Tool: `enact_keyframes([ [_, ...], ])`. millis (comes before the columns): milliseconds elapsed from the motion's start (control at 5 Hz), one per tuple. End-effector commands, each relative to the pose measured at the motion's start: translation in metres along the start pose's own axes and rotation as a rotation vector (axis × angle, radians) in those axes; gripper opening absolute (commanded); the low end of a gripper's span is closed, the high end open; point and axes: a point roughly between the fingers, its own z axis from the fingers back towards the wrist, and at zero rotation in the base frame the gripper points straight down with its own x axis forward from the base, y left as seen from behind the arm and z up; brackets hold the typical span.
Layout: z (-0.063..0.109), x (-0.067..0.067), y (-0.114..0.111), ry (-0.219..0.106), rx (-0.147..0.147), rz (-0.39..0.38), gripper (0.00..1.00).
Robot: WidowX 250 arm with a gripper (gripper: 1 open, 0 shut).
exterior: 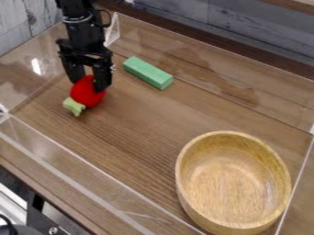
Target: Move the red object to the right side of the table
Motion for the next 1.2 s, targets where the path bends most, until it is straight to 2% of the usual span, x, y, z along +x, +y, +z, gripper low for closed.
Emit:
enact_keyframes([
  [0, 0.013, 0.006, 0.006, -0.048, 0.031, 0.010, 1.00],
  [200, 0.006, 0.008, 0.007, -0.037, 0.034, 0.014, 1.00],
  [400, 0.001, 0.009, 0.008, -0.030, 0.035, 0.018, 0.00],
  [600, 0.007, 0.011, 0.004, -0.032, 0.031, 0.019, 0.00],
  [1000, 0.031, 0.022, -0.017, -0.054, 0.016, 0.000, 0.00],
])
